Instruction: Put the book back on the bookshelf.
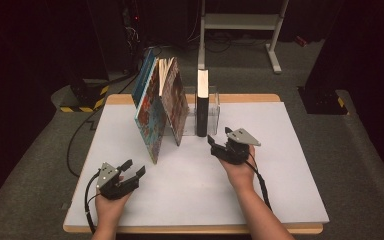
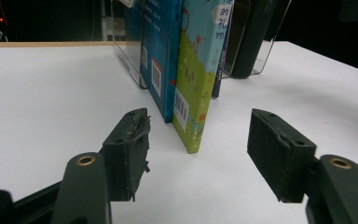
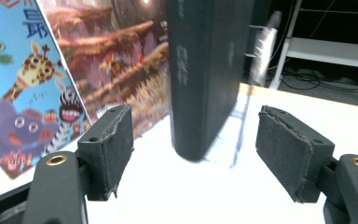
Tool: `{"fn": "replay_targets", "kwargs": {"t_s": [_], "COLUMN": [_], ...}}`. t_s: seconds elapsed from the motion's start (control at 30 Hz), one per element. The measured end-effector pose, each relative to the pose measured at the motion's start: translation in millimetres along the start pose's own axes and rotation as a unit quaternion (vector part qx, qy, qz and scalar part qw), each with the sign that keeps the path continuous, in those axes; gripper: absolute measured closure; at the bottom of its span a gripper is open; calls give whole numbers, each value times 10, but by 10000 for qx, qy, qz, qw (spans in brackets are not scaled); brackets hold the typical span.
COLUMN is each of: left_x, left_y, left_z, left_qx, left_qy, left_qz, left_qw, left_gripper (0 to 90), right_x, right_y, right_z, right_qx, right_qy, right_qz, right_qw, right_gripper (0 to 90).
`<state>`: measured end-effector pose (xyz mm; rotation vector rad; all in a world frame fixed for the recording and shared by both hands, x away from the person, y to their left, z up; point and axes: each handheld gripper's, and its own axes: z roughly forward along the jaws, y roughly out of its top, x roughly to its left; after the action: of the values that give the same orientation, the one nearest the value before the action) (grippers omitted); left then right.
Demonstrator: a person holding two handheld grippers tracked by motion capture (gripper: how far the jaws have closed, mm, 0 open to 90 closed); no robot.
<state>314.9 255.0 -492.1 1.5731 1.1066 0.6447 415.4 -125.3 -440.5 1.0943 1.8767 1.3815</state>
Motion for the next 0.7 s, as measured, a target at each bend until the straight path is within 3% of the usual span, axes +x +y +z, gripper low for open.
{"fn": "replay_targets", "kwargs": {"t_s": [0.3,0.5,0.67,0.7], "left_x": [-37,-20,81,146], "left_y": [12,29,55,58], "left_z": [7,-2,-64,-109], "left_qx": [25,52,65,33], "left_qy": [45,86,321,440], "left_qz": [157,235,227,158], "left_qw": [9999,9997,9992,9989], "left_gripper": [369,339,250,250], "right_x": [-318,-604,-906,-906], "right_y": [-349,-551,-720,-720], "right_z": [-597,-1004,-1228,-1228], "right_qx": [107,106,210,210], "right_qy": [-278,-651,-1025,-1025], "right_qz": [34,101,268,268], "right_qw": [9996,9978,9942,9942], "right_gripper": [247,239,204,204]}}
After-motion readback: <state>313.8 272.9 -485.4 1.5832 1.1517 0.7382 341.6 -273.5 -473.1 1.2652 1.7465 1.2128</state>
